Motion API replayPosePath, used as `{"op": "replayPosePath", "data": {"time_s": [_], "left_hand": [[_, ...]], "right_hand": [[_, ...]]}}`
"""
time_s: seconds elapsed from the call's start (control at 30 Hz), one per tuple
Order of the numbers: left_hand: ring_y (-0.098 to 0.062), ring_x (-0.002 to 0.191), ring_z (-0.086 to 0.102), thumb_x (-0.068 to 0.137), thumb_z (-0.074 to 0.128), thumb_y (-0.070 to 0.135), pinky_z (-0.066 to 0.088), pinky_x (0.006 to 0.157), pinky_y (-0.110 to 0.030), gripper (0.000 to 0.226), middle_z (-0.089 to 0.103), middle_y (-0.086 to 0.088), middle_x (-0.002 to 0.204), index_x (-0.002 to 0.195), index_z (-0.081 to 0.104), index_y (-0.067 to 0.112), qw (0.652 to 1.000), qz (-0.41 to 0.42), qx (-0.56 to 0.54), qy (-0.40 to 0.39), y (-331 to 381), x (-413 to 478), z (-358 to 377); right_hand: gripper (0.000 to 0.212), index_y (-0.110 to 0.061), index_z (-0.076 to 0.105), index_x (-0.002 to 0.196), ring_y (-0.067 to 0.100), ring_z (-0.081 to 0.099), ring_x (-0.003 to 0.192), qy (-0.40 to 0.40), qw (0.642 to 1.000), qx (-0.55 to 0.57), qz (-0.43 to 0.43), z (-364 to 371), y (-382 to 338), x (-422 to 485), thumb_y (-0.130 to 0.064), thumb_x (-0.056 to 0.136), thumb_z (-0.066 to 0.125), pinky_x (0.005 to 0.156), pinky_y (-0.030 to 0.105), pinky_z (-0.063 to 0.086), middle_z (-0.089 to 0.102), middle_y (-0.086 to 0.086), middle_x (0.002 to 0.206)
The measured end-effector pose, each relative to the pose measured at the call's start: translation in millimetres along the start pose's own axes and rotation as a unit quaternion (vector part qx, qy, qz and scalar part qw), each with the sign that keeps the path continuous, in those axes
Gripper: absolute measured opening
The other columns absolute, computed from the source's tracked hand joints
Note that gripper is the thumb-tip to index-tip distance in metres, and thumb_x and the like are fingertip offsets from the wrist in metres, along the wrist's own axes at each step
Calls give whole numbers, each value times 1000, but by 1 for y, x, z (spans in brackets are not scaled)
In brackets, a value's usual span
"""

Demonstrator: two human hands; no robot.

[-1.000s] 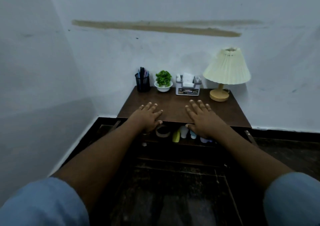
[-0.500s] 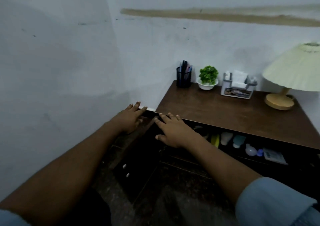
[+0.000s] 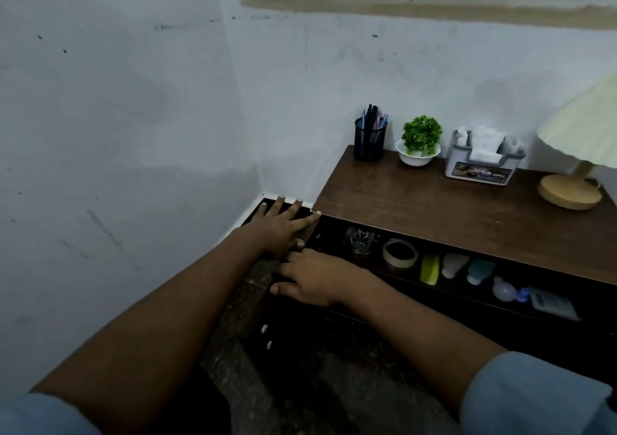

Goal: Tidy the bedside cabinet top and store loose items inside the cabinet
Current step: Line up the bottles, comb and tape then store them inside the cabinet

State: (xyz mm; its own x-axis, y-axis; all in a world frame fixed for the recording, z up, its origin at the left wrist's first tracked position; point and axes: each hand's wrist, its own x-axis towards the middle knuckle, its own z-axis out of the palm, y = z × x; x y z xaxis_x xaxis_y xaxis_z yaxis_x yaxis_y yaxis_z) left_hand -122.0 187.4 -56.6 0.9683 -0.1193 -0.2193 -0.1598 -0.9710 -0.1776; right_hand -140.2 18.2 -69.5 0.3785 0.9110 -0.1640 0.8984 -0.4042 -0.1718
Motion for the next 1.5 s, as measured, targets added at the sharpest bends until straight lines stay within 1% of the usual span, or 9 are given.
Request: {"op": "replayPosePath", "data": {"time_s": [0.17,0.37,0.5,0.67,0.87,0.97,1.1,1.3,1.5], "left_hand": [[-40,155,-15,105,31,58,2,122,-64,67,-14,-4,171,154,-14,54,1000,24,-7,5,17,13,-5],[-40,155,-17,105,23,61,1,122,-64,64,-19,-6,170,155,-15,52,999,49,3,5,36,18,-9],[-38,155,-18,103,27,65,0,123,-63,67,-20,-4,169,156,-12,53,999,47,-11,-8,49,21,-17],[-36,155,-19,97,37,72,0,124,-61,82,-21,-4,169,156,-15,49,998,66,-15,-2,66,22,-20],[-34,157,-10,97,42,69,2,125,-57,88,-12,-4,171,160,-12,40,994,88,-18,63,89,30,-20],[-33,157,-7,97,44,67,3,125,-56,89,-10,-5,172,162,-9,36,991,100,-23,85,101,40,-22],[-32,158,-7,94,50,66,1,125,-55,94,-9,-4,172,162,-6,32,989,112,-35,89,124,56,-25],[-30,158,-3,92,55,65,4,126,-55,98,-5,-2,172,163,-3,31,983,147,-48,95,161,78,-28],[-31,157,9,95,54,61,13,125,-54,93,5,-5,172,164,5,23,982,147,-57,108,186,96,-31]], "right_hand": [[44,-14,62,121,35,58,109,12,999,21,24,-7,3,-26,-50,103,45,93,46,50,56,15,125],[13,-20,57,104,27,57,86,20,996,22,90,-8,35,-63,-19,90,59,72,42,52,41,9,133],[46,-30,38,122,20,51,71,53,982,42,178,-8,66,-86,-11,87,61,58,35,42,31,6,136],[24,-21,42,107,26,53,82,79,963,67,249,-20,94,-101,-11,91,57,65,35,39,61,13,111],[30,-31,40,71,22,60,71,134,963,18,235,-37,98,-108,-33,93,59,54,28,31,56,-5,75],[21,-25,56,99,30,62,101,172,944,-6,281,-44,113,-119,-36,86,67,67,32,41,65,6,107],[95,-26,32,151,40,38,137,65,916,-7,395,-36,139,-142,-61,74,76,107,56,36,38,10,154],[128,-36,2,161,44,6,154,-63,916,40,393,-31,167,-166,-55,68,86,120,59,22,-2,-3,172],[108,-36,14,160,40,37,143,-18,920,-54,387,-28,172,-172,-39,76,82,110,51,40,21,6,168]]}}
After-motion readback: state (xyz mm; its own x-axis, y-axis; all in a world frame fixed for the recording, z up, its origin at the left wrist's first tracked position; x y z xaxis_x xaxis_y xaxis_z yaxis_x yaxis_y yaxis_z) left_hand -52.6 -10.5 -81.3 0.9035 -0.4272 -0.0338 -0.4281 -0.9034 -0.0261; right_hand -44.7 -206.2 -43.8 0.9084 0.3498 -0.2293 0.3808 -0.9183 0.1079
